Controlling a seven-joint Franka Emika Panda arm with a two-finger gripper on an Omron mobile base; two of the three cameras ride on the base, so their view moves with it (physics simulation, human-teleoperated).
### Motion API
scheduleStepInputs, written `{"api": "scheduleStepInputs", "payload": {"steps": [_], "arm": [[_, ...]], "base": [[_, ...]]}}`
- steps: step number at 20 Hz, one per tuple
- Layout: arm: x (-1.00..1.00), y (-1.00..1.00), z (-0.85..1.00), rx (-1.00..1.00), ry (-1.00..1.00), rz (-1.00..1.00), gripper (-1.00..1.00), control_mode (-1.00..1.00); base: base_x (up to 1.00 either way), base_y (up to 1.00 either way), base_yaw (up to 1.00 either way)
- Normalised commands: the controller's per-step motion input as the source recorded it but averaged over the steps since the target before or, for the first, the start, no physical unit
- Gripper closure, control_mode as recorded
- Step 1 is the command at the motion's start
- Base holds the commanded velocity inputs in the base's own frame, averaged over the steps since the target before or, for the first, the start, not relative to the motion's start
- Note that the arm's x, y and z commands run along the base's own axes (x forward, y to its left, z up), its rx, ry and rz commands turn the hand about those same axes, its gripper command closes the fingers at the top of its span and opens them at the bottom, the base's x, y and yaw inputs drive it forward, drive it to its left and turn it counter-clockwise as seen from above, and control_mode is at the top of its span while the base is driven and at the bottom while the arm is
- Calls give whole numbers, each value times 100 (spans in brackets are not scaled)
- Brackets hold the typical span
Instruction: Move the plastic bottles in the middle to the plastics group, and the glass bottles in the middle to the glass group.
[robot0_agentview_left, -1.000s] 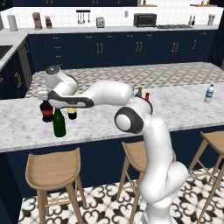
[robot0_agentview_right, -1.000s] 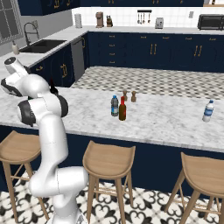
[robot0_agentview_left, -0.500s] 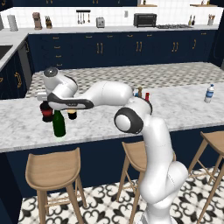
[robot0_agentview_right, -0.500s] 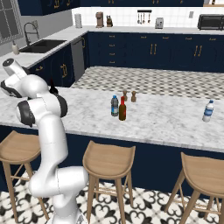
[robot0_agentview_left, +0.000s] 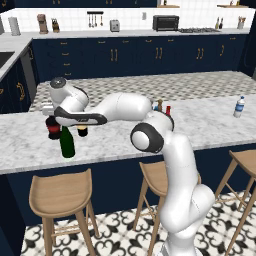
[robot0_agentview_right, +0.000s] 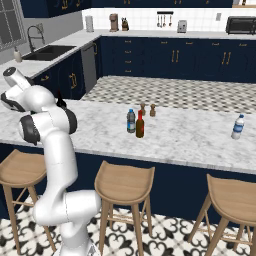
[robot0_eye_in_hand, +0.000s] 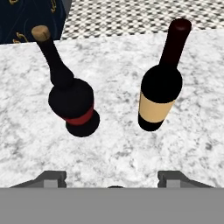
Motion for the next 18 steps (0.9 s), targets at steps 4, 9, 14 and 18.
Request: {"api": "scheduleStepInputs", "payload": {"steps": [4,9,14,18], "arm": [[-4,0,3,0,-2,0,-100,-100],[-15,0,34,0,-5,0,-100,-100],[-22,-22,47,0,0,0,-100,-100],[-63,-57,20,1,0,0,-100,-100]], "base": [[0,0,0],[0,0,0],[0,0,0],[0,0,0]]}}
